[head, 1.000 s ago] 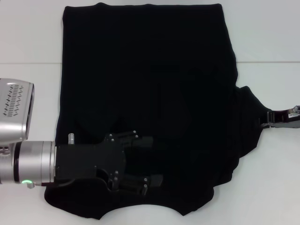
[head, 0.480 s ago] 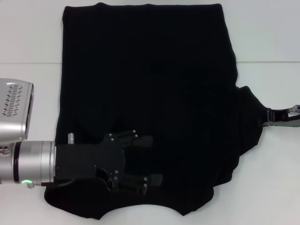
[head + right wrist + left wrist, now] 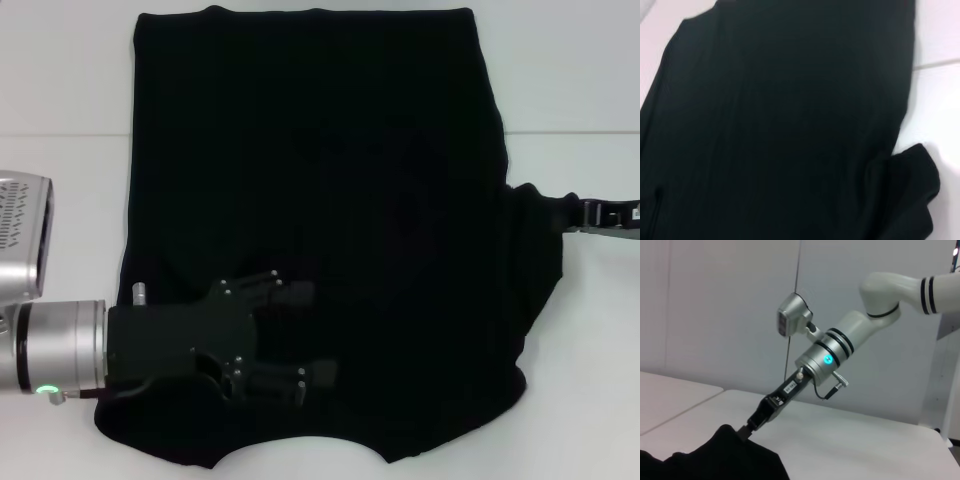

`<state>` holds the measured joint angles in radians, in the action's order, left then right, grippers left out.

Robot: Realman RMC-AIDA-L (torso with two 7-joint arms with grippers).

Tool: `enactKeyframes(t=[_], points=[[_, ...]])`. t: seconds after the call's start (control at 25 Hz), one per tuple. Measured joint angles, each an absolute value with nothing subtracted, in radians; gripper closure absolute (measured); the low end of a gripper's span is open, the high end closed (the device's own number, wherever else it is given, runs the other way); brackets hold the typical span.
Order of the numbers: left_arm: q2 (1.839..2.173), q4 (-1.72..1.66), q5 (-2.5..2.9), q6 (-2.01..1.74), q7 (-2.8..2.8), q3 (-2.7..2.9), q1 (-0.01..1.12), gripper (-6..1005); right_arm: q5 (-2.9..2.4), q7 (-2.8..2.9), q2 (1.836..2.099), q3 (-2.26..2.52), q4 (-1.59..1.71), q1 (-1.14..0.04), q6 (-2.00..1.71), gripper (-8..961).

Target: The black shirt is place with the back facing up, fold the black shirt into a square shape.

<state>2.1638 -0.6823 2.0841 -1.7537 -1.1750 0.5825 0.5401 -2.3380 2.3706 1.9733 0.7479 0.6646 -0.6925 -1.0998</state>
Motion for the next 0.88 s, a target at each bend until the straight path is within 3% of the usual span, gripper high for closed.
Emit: enactKeyframes(t=[0.88], points=[[2.168,-0.649,2.077,-1.772,-1.175,0.567,0.522,49,-2.331,2.300,1.956,0.674,0.688,-0.592,-1.100,951]])
